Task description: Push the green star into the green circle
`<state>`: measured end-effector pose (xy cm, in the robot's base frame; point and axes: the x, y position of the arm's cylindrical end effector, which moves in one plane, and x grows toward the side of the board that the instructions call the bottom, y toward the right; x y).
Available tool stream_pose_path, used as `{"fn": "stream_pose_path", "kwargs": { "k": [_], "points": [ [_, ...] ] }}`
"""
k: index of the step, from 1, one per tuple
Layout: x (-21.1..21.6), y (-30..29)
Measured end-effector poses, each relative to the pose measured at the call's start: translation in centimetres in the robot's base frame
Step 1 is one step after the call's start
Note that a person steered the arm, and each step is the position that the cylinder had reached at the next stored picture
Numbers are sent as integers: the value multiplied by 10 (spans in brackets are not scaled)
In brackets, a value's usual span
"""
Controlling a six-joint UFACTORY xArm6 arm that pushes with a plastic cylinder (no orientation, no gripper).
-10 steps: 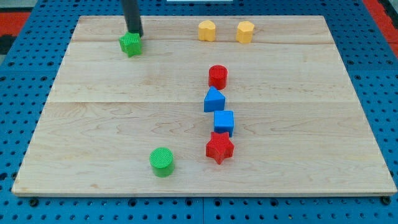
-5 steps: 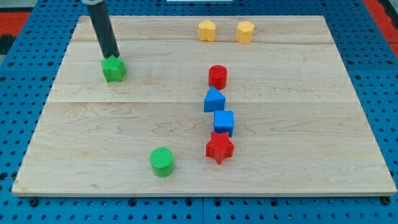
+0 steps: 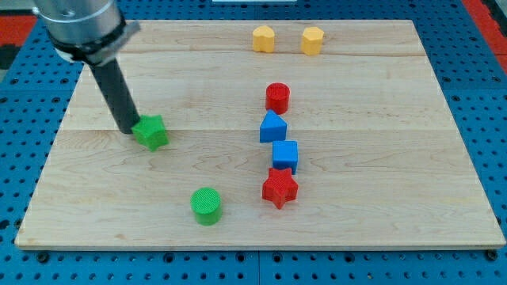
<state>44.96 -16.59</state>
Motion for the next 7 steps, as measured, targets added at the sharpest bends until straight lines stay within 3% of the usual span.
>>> {"fn": "stream_pose_path", "kwargs": {
  "k": [2,4,6,7],
  "points": [
    [-26,42],
    [35,80],
    [9,58],
    [43,54]
  ]
}}
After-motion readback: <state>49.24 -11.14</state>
